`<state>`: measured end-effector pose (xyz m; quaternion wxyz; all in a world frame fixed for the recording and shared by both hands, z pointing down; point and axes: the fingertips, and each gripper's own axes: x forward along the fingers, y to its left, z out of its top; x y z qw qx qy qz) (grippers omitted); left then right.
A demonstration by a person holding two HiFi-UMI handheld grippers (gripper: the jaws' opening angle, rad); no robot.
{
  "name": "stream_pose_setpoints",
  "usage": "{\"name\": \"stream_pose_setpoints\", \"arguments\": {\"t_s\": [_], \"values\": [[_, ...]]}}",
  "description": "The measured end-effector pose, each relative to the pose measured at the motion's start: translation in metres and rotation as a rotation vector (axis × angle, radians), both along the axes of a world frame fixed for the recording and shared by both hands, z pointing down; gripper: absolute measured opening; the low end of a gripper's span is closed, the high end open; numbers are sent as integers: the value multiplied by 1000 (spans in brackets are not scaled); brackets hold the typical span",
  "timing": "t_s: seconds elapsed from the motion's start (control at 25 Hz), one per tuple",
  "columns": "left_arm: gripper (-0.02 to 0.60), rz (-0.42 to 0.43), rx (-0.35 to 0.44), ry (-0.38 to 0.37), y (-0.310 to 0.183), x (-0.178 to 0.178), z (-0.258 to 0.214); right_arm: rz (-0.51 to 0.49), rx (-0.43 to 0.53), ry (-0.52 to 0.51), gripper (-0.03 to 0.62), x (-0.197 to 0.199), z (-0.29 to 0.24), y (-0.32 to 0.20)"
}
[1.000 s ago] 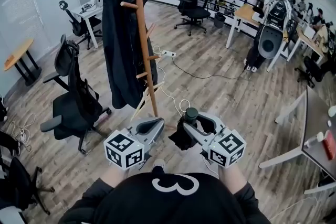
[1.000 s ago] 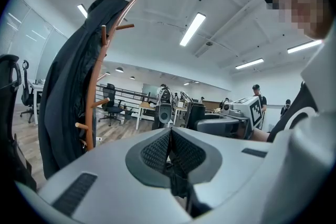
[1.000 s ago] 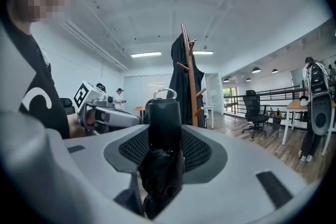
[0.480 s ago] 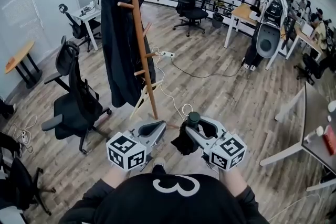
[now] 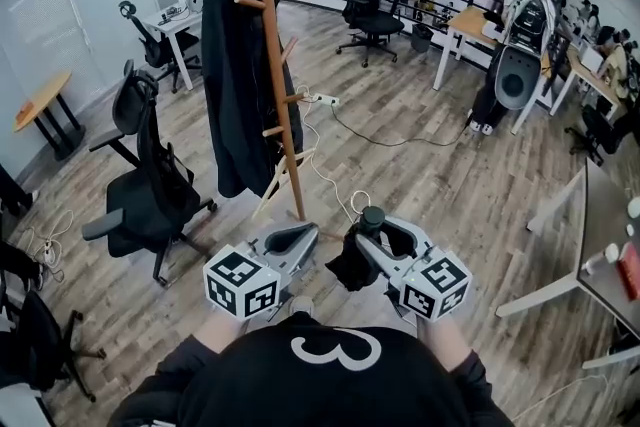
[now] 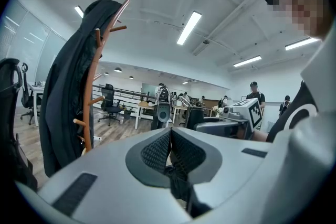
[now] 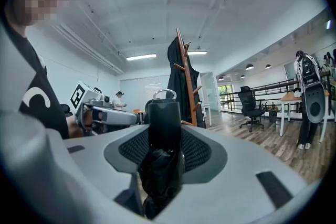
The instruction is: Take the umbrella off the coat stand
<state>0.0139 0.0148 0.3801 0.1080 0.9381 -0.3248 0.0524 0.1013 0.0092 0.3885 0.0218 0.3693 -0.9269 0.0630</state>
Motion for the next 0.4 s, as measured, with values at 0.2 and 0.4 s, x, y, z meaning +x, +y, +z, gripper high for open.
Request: {"name": "stream_pose_setpoints", "arguments": {"t_s": [0.2, 0.4], "values": [[17, -9, 5, -2, -4, -5, 0, 0, 3, -1, 195, -2, -1, -4], [17, -5, 8, -5, -8, -3, 0, -4, 11, 8, 195, -2, 1, -10]]}}
